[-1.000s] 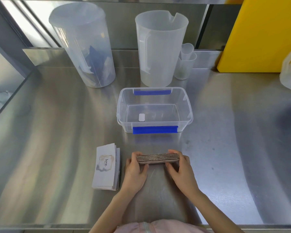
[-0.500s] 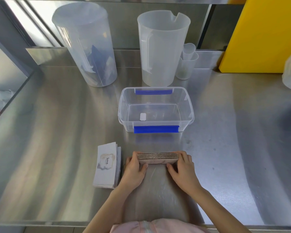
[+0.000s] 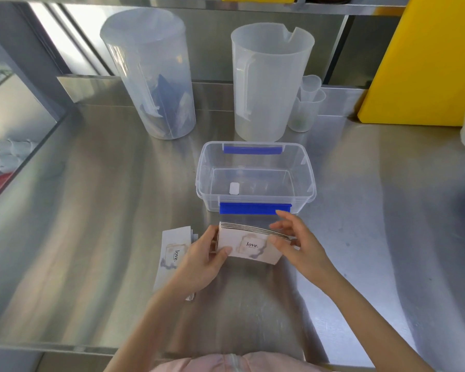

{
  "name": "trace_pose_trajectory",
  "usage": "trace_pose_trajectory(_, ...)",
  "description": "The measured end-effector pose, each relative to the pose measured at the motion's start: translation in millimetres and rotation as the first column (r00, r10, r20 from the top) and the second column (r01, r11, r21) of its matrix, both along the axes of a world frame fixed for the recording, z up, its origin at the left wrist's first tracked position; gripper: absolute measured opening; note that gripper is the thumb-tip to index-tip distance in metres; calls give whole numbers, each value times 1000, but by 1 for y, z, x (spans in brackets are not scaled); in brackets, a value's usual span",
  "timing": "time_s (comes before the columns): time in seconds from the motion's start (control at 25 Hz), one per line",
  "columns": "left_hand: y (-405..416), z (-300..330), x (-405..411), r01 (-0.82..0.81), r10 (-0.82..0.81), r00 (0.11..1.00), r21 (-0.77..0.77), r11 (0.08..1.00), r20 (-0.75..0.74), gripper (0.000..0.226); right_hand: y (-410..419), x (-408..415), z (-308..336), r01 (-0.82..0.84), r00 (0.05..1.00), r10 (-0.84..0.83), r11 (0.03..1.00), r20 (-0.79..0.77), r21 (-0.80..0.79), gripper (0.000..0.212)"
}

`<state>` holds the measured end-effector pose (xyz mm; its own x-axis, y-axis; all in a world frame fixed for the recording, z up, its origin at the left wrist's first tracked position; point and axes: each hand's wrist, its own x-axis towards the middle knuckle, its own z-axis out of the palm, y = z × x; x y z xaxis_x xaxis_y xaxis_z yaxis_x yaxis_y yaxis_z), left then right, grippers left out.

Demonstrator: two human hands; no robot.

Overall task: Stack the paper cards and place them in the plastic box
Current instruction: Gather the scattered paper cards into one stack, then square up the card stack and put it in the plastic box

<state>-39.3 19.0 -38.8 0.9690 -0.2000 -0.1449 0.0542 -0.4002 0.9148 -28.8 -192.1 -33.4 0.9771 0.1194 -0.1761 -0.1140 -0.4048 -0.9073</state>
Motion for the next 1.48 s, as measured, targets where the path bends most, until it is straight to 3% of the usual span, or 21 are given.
trace_pose_trajectory(0.16, 14, 12, -1, -62, 62, 998, -55, 997, -3, 30, 19, 9, 16, -181, 983, 182, 981, 17, -71, 26)
trace_pose_trajectory(0.28, 27, 20, 1, -252, 244, 968, -220, 942, -64, 24, 42, 13, 15, -235, 972, 234, 971, -36, -47, 11)
trace_pose_trajectory(0.36, 36, 22, 2, -389, 374, 921, -258, 884, -108, 17, 62, 13, 13, -279, 957, 276, 960, -87, -23, 17)
trace_pose_trajectory(0.56, 59, 17, 3, -582, 568, 812, -123, 804, -134, 11, 112, 5, 3, -300, 924, 298, 953, -241, 29, 16)
trace_pose_trajectory(0.8, 67, 1, -3, -523, 527, 839, 63, 850, -134, 31, 137, -3, -11, -355, 898, 321, 932, -301, -66, 19)
trace_pose_trajectory(0.96, 69, -5, -4, -483, 524, 839, 244, 841, -146, 48, 137, -5, -16, -342, 916, 273, 915, -295, -214, 47)
trace_pose_trajectory(1.04, 71, -4, -2, -469, 517, 813, 224, 854, -269, 56, 134, -3, -18, -328, 906, 237, 917, -350, -229, 57)
trace_pose_trajectory(1.2, 85, -4, 3, -353, 324, 757, 63, 933, -568, 52, 132, 1, -25, -312, 843, 252, 949, -476, -51, 49)
trace_pose_trajectory(1.48, 85, -3, 14, -226, 44, 768, -206, 952, -638, 22, 120, 4, -31, -292, 798, 329, 944, -505, 154, 38)
